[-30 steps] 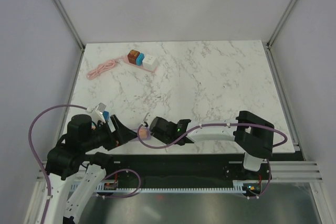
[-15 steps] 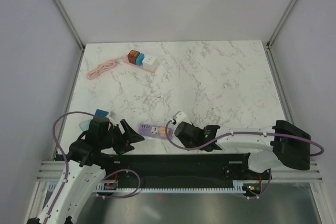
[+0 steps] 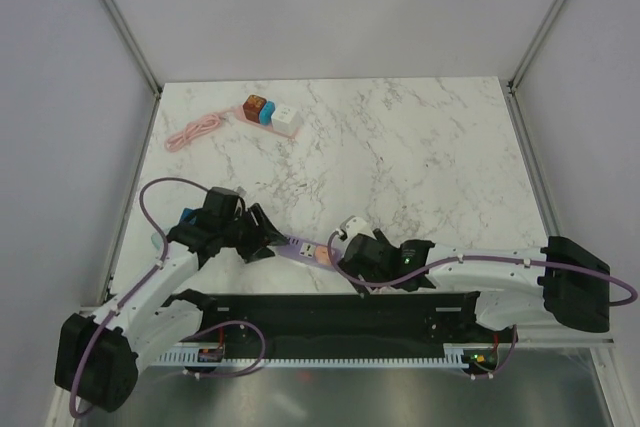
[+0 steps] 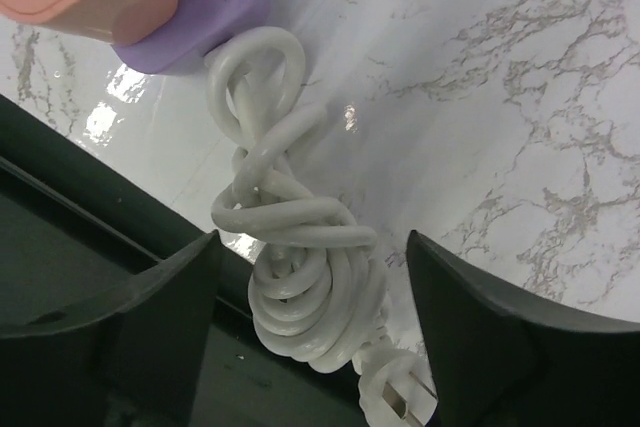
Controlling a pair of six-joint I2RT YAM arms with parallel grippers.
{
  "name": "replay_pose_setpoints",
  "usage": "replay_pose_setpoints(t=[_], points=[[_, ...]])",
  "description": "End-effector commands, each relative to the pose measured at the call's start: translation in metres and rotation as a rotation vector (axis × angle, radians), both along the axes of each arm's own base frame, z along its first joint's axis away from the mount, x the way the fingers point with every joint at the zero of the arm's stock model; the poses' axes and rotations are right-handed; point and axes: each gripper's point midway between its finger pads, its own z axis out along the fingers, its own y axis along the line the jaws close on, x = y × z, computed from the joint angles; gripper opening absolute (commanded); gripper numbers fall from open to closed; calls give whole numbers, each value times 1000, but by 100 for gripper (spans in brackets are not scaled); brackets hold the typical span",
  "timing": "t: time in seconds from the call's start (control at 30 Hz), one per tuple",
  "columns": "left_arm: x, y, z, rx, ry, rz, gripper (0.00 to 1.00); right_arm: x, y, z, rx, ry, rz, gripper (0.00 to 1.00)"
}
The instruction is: Pull the plug off the socket
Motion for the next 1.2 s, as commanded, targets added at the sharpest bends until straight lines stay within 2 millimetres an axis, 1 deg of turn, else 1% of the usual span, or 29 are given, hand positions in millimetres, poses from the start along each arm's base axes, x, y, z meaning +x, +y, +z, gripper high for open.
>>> replay_pose_setpoints(t=[0.0,0.03,0.1,0.13,0.17,0.2,0.23,0.27,0.3,0.33,0.4,0.43,0.47,0.5,0.57,0.6,0.63,0.7,0.83,0.93,0.97,1.0,1.07,1.17], points=[[25,-19,16,-13,-159,-89,58,2,23,24,84,-10,58,86],[25,-21,16,-21,-164,-95,53,-1,31,30,111,4,86,87],[24,-29,18,-52,-170,-120,38,0,40,41,143,-3,111,88],[26,-35,21,-78,-186,-134,31,0,45,46,156,-14,143,88],[26,-39,20,-81,-184,-146,28,1,49,50,168,-23,161,88],[27,-42,19,-81,-185,-154,12,3,54,54,182,-35,172,88],[29,-44,12,-67,-163,-149,2,6,61,56,190,-53,200,88],[27,-48,9,-64,-150,-161,2,6,66,57,192,-51,216,87],[28,-51,5,-64,-139,-163,2,8,76,66,209,-60,239,83],[27,-56,-4,-59,-113,-176,2,9,81,61,188,-53,267,82],[25,-60,-14,-44,-82,-185,2,12,92,67,191,-62,297,78],[24,-60,-19,-31,-74,-186,2,14,95,64,180,-63,298,77],[20,-62,-28,-13,-49,-197,2,16,97,64,169,-74,310,75],[18,-62,-32,-6,-37,-203,2,18,102,68,177,-78,318,74],[13,-58,-44,17,-15,-202,2,21,108,64,162,-79,329,72],[11,-57,-48,26,-8,-200,2,24,112,66,161,-92,328,72],[7,-52,-56,46,6,-190,2,26,113,60,140,-89,328,71],[5,-49,-63,58,14,-179,2,31,115,59,129,-108,329,70],[7,-50,-64,54,13,-176,2,38,115,53,124,-112,328,67],[9,-50,-64,61,9,-174,2,42,115,51,127,-109,323,61],[10,-50,-64,61,10,-174,2,43,114,48,123,-110,324,60],[9,-51,-66,64,22,-178,2,44,115,48,128,-113,323,60],[9,-51,-69,66,36,-178,2,43,117,47,135,-107,328,54],[5,-51,-76,76,62,-188,2,43,120,44,142,-97,330,52]])
